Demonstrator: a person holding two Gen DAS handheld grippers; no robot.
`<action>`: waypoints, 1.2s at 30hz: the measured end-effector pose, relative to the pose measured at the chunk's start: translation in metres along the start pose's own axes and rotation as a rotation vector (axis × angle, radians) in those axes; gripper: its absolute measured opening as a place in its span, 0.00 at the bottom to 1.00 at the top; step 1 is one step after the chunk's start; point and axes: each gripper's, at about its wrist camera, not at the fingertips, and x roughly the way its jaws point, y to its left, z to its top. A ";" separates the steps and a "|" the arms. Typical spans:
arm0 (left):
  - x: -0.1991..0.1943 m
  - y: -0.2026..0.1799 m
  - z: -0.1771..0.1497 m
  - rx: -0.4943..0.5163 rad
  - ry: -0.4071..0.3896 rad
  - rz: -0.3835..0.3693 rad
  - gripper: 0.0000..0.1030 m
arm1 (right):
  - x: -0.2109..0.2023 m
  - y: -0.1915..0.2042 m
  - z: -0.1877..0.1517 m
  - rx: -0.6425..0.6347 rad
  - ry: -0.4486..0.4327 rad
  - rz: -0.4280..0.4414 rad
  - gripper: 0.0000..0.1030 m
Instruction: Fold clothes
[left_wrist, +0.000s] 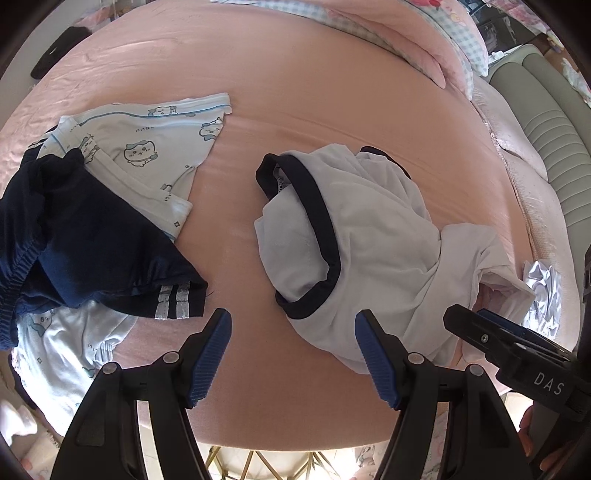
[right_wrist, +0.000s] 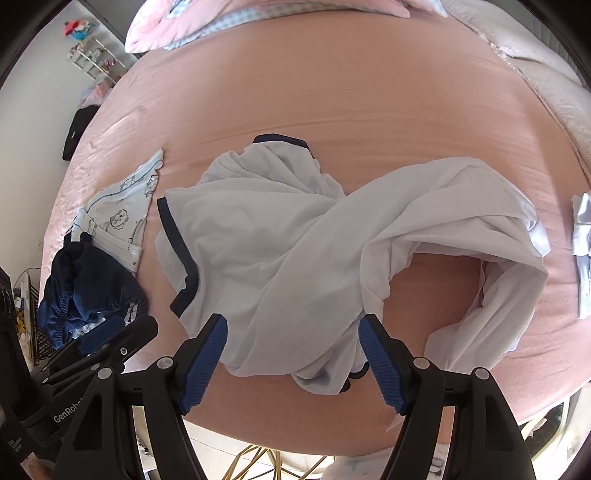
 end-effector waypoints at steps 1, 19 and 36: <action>0.003 -0.002 0.002 0.005 0.004 0.001 0.66 | 0.003 -0.002 0.000 0.009 0.007 0.005 0.71; 0.052 -0.012 0.003 0.056 0.019 0.028 0.66 | 0.035 -0.023 -0.004 0.145 0.083 0.080 0.71; 0.022 -0.014 -0.019 0.056 -0.049 -0.129 0.10 | 0.024 -0.021 -0.001 0.138 0.016 0.114 0.71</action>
